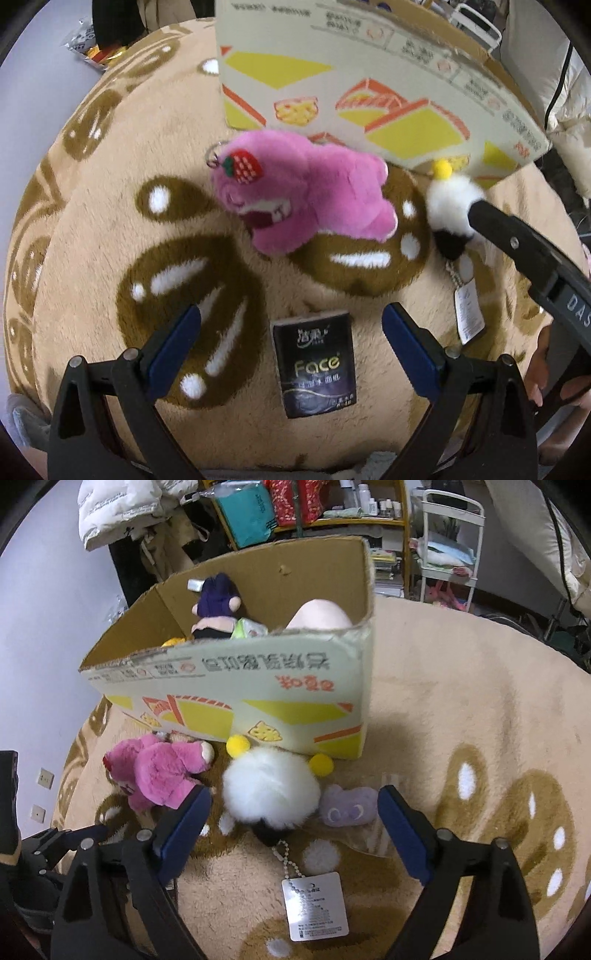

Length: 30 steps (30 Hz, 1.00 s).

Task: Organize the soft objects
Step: 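Lower the left tool onto the black Face tissue pack while the right tool reaches the white pom-pom plush, then close the left tool on the Face pack while the right tool grips the pom-pom plush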

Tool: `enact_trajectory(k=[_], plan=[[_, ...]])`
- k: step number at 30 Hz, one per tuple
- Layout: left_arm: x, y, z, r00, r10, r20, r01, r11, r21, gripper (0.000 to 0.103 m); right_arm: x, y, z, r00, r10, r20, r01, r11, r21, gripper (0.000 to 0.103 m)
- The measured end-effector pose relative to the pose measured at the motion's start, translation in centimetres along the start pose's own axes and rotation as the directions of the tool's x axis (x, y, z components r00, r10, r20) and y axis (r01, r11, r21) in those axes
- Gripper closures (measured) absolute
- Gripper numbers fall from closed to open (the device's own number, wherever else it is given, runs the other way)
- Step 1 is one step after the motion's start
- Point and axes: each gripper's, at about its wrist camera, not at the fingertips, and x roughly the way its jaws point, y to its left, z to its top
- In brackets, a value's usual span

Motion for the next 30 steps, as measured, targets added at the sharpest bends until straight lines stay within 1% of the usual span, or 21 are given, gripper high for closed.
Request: enact_trajectory(k=[1, 3, 4, 5, 6, 8, 10, 11, 13, 14, 15, 16, 17, 19, 21, 22, 25, 30], plan=[[0.2, -0.3, -0.1, 1.000, 0.004, -0.012, -0.004, 1.000, 0.007, 0.006, 0.2, 0.1, -0.1, 1.000, 0.001, -0.004, -0.001, 1.000, -0.007, 0.014], [0.9, -0.8, -0.6, 0.999, 0.006, -0.047, -0.005, 0.999, 0.033, 0.006, 0.7, 0.5, -0.2, 1.000, 0.012, -0.025, -0.013, 1.000, -0.025, 0.017], [1.2, -0.9, -0.6, 0.998, 0.011, -0.059, -0.008, 0.999, 0.040, 0.008, 0.9, 0.6, -0.2, 0.999, 0.019, -0.033, -0.020, 0.999, -0.032, 0.020], [1.6, -1.1, -0.7, 0.997, 0.017, -0.076, -0.014, 0.999, 0.049, 0.014, 1.1, 0.7, -0.3, 0.999, 0.023, -0.040, -0.025, 0.999, -0.042, 0.027], [1.9, -1.5, -0.7, 0.996, 0.026, -0.091, -0.021, 0.998, 0.056, 0.019, 1.3, 0.9, -0.3, 0.999, 0.023, -0.047, -0.025, 0.998, -0.052, 0.030], [2.3, -2.1, -1.2, 0.993, 0.040, -0.113, -0.032, 0.997, 0.068, 0.024, 1.7, 1.2, -0.3, 0.998, 0.017, -0.056, -0.021, 0.997, -0.073, 0.035], [2.6, -2.4, -1.4, 0.991, 0.048, -0.123, -0.040, 0.997, 0.073, 0.030, 1.9, 1.5, -0.3, 0.999, 0.011, -0.048, -0.015, 0.996, -0.088, 0.037], [2.7, -2.5, -1.3, 0.991, 0.053, -0.123, -0.044, 0.996, 0.074, 0.035, 2.0, 1.7, -0.3, 0.999, 0.009, -0.045, -0.013, 0.996, -0.093, 0.037], [2.8, -2.7, -1.4, 0.991, 0.046, -0.126, -0.037, 0.997, 0.075, 0.042, 2.3, 2.0, -0.2, 0.999, 0.008, -0.047, -0.013, 0.994, -0.105, 0.038], [2.9, -2.7, -1.5, 0.991, 0.043, -0.126, -0.034, 0.997, 0.074, 0.051, 2.5, 2.1, -0.1, 0.999, 0.005, -0.049, -0.010, 0.994, -0.110, 0.040], [2.8, -2.9, -1.6, 0.992, 0.037, -0.125, -0.027, 0.996, 0.081, 0.056, 2.7, 2.3, -0.1, 0.999, 0.004, -0.054, -0.011, 0.994, -0.113, 0.043], [2.7, -3.0, -1.7, 0.992, 0.036, -0.122, -0.025, 0.996, 0.091, 0.056, 3.0, 2.4, 0.0, 0.998, 0.010, -0.068, -0.018, 0.994, -0.111, 0.047], [2.6, -3.2, -1.7, 0.992, 0.036, -0.120, -0.024, 0.994, 0.102, 0.057, 3.3, 2.5, 0.0, 0.997, 0.013, -0.080, -0.022, 0.994, -0.109, 0.050], [2.5, -3.1, -1.8, 0.993, 0.042, -0.106, -0.029, 0.993, 0.118, 0.057, 4.0, 2.8, 0.3, 0.996, 0.006, -0.094, -0.017, 0.993, -0.114, 0.050], [2.2, -3.2, -1.6, 0.995, 0.053, -0.084, -0.043, 0.992, 0.120, 0.057, 4.4, 2.9, 0.3, 0.995, -0.003, -0.097, -0.009, 0.992, -0.122, 0.061], [2.0, -3.0, -1.1, 0.995, 0.062, -0.075, -0.053, 0.991, 0.119, 0.057, 4.6, 2.9, 0.2, 0.995, -0.015, -0.098, 0.003, 0.992, -0.124, 0.064], [1.6, -3.2, -0.7, 0.994, 0.101, -0.045, -0.096, 0.989, 0.109, 0.057, 4.8, 2.7, 0.2, 0.995, -0.008, -0.098, -0.003, 0.994, -0.113, 0.064], [1.3, -2.3, 0.1, 0.993, 0.120, -0.016, -0.118, 0.990, 0.076, 0.057, 5.6, 3.0, -0.1, 0.994, -0.015, -0.113, -0.001, 0.990, -0.141, 0.064]])
